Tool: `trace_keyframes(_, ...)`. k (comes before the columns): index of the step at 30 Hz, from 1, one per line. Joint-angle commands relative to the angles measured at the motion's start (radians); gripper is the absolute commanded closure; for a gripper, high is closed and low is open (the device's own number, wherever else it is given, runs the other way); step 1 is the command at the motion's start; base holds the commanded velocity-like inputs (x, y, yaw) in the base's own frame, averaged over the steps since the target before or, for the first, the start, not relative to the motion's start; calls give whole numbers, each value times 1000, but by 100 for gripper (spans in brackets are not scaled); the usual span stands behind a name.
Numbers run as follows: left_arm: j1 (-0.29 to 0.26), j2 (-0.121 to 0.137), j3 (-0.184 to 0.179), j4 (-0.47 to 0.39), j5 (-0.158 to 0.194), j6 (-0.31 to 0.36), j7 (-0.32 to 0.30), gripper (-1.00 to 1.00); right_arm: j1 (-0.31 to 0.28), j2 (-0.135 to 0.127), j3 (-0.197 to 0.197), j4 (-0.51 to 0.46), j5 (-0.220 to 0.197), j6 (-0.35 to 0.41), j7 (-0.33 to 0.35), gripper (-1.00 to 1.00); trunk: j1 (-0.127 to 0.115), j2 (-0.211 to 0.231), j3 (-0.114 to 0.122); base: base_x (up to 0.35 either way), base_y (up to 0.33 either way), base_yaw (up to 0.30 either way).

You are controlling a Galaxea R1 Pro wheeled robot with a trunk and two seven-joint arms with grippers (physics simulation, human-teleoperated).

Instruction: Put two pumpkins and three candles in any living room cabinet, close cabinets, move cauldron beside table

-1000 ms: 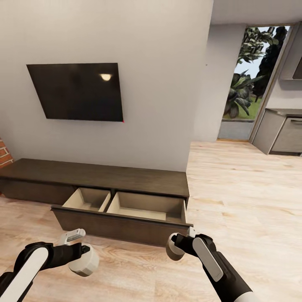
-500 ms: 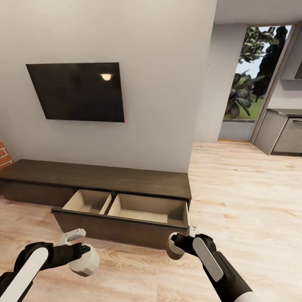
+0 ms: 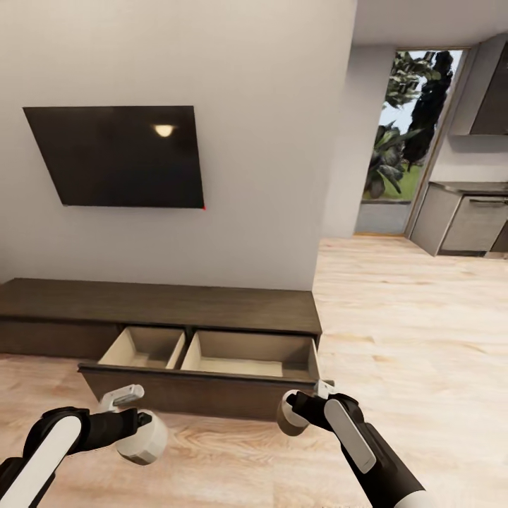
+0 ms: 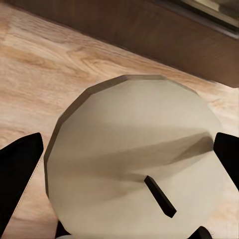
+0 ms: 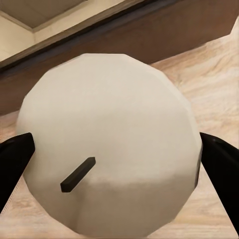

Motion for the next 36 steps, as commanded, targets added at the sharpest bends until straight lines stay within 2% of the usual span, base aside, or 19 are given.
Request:
trace_keyframes(1, 0, 1, -2, -1, 11, 0, 11, 100, -1, 0, 2, -1, -9, 1, -9, 100, 0, -1, -1, 42, 292, -253)
trace_keyframes(9, 0, 0, -2, -1, 11, 0, 11, 100, -1, 0, 2, -1, -9, 1, -8, 100, 0, -1, 0, 222, 205, -56)
trace_keyframes(16, 0, 0, -2, -16, 18, 1, 7, 100, -1, 0, 1, 0, -10, 1, -8, 100, 0, -1, 0, 78, 31, -1)
trace_keyframes(31, 0, 0, -2, -40, 20, 2, 6, 100, -1, 1, 6, -12, 3, 3, -8, 100, -57, 104, 47, 2, 1, 0)
trace_keyframes(33, -6, -1, -2, -44, 21, 2, 7, 100, -1, 2, 30, -20, 4, 4, -9, 100, -65, 118, 54, 0, 0, 0)
trace_keyframes(36, -63, -18, -8, -41, 21, 3, 13, 100, -6, 17, 109, -41, 5, 5, -24, 100, -77, 139, 63, 0, 0, 0)
